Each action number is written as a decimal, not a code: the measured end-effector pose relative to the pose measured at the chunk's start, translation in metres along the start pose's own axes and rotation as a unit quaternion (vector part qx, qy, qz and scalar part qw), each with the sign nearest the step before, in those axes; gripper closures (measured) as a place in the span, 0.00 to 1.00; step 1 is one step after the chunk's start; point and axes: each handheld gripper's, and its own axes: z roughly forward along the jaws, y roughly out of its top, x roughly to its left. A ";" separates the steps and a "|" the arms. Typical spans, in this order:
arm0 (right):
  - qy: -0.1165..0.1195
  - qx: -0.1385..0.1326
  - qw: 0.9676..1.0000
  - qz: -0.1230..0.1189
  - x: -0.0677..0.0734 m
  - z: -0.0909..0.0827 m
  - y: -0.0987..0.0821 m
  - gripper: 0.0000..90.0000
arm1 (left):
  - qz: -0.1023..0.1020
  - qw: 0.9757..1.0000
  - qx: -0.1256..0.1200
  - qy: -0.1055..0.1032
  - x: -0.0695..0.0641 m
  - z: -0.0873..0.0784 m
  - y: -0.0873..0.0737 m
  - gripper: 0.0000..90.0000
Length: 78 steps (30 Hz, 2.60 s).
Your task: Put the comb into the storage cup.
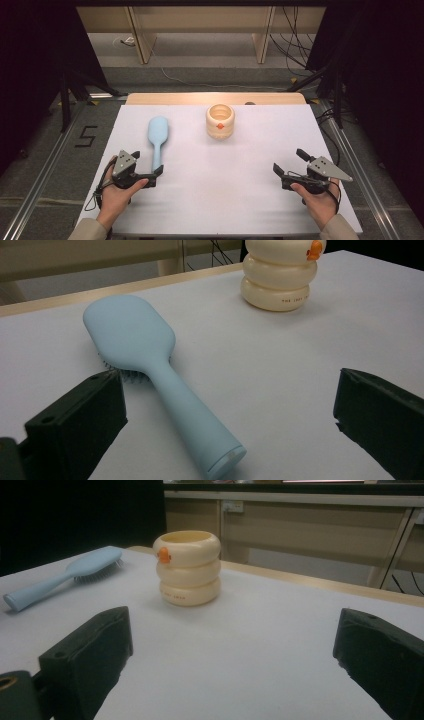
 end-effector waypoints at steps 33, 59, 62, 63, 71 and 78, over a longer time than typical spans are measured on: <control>-0.007 0.001 1.000 0.003 -0.002 0.002 0.001 0.05 | -0.010 0.991 0.132 -0.001 -0.013 0.049 0.029 1.00; -0.002 0.009 1.000 0.004 -0.002 0.003 -0.001 0.07 | -0.027 0.965 0.261 0.018 -0.017 0.080 0.020 1.00; -0.001 0.007 1.000 0.004 -0.002 0.002 0.000 0.07 | -0.030 0.963 0.267 0.022 -0.014 0.078 0.021 1.00; -0.001 0.007 1.000 0.004 -0.002 0.002 0.000 0.07 | -0.033 0.962 0.270 0.023 -0.012 0.077 0.021 1.00; -0.002 0.007 1.000 0.005 -0.003 0.002 -0.001 0.07 | -0.040 0.959 0.280 0.026 -0.005 0.073 0.021 1.00; -0.003 0.007 1.000 0.004 -0.003 0.001 0.000 0.07 | -0.047 0.954 0.293 0.032 0.003 0.066 0.021 1.00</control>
